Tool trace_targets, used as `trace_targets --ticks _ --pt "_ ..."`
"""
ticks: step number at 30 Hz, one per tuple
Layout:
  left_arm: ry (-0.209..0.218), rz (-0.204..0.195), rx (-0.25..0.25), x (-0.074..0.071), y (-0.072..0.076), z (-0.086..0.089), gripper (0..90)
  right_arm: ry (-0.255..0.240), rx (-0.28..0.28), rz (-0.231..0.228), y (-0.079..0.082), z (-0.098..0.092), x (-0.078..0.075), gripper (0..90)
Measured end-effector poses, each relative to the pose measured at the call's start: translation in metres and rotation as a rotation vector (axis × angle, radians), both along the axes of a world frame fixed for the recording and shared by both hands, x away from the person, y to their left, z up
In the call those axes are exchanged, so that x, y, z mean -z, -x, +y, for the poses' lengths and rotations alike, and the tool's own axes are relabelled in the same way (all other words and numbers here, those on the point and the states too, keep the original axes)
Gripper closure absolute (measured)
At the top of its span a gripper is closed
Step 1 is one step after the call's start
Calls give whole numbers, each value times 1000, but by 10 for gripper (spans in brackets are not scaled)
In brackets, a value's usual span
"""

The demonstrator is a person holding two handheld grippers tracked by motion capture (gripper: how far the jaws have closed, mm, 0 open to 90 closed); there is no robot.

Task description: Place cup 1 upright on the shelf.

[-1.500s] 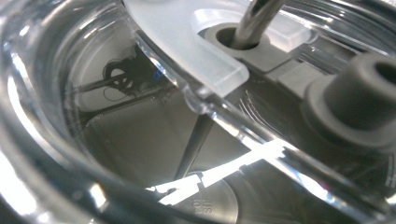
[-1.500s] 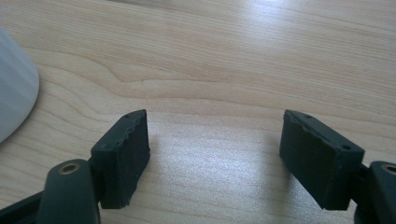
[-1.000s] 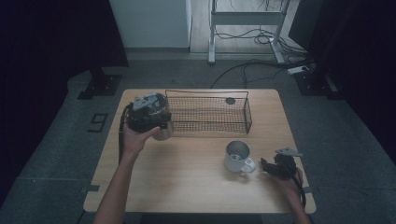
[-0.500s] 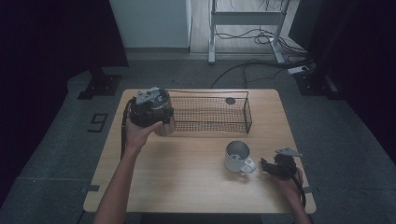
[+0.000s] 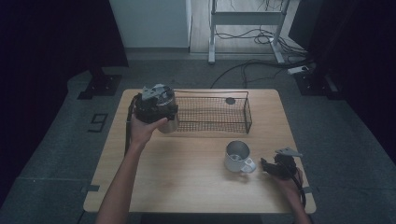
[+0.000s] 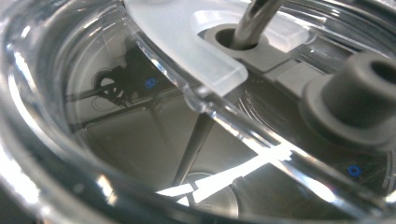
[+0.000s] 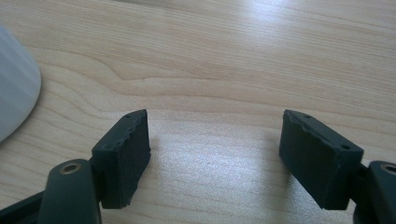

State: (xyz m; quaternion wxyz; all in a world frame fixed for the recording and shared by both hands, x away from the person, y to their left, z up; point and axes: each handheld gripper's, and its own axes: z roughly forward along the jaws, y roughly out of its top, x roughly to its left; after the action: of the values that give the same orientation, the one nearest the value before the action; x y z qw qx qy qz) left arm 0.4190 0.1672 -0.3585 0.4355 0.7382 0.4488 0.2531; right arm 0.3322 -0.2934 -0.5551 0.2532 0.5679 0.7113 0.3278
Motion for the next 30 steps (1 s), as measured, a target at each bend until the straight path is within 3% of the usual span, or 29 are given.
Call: trace_targets --ticks 30 --pt "10 6 8 -3 -27 -19 37 -2 -6 -1 1 0 0 249"
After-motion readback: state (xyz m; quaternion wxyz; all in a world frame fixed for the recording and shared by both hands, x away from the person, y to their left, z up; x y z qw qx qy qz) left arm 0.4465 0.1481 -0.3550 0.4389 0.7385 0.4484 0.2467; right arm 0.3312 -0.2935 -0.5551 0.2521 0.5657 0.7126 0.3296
